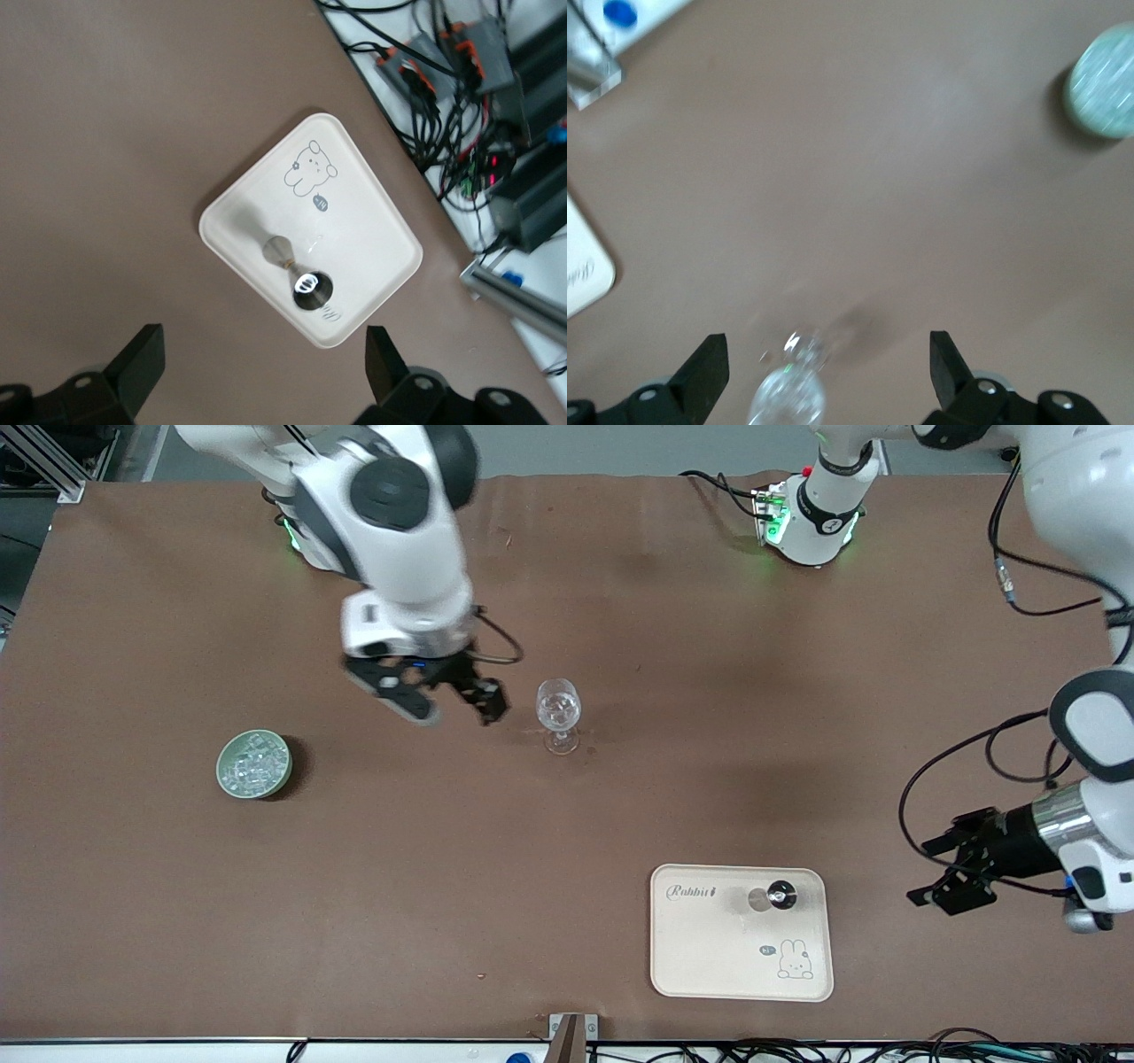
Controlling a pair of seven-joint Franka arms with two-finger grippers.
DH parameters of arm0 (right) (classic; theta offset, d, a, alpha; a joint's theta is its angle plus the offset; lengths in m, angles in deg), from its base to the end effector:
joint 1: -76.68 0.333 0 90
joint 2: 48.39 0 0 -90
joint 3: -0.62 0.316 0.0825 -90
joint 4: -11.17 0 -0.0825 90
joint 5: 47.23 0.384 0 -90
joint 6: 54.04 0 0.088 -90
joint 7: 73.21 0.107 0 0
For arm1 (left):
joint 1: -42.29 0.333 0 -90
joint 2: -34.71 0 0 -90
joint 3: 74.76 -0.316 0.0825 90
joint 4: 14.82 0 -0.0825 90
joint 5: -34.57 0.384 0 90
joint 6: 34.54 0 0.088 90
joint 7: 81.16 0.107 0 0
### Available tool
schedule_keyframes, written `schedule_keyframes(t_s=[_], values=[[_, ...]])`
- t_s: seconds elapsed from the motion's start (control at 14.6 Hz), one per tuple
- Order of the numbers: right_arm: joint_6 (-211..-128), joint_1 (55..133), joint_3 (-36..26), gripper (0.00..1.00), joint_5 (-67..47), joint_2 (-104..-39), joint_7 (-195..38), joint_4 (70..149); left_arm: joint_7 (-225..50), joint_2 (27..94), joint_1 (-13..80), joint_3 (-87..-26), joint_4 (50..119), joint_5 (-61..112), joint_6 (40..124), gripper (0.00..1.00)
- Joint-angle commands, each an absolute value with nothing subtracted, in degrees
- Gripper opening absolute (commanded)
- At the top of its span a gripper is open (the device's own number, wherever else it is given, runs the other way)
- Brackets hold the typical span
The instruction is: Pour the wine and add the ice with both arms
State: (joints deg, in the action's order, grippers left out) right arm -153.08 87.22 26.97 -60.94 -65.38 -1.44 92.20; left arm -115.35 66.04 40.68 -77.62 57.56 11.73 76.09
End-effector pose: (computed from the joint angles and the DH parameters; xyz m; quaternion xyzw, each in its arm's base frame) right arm 0.5538 0.3384 0.5507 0.9541 -0.2938 0.0576 0.0119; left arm 0.7292 -0.0195 0.4585 0.9180 0.3501 0.0070 0.1863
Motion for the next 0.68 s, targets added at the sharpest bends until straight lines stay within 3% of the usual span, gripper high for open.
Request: schedule_keyframes(t_s=[0.0,0.27,0.62], values=[[-150.2,81.9,22.7,1.00,-60.9,-59.3,-15.0,94.4,-106.7,58.9,40.8,-75.5,61.2,18.0,70.6,1.00],[-150.2,80.2,9.4,1.00,-56.3,-56.2,-36.6,94.3,-92.9,49.9,40.4,-75.5,65.3,19.5,65.8,1.00],[-147.7,75.6,1.7,1.00,-51.2,-54.9,-53.6,94.8,-82.8,37.9,40.3,-72.8,75.2,25.2,65.8,0.99]])
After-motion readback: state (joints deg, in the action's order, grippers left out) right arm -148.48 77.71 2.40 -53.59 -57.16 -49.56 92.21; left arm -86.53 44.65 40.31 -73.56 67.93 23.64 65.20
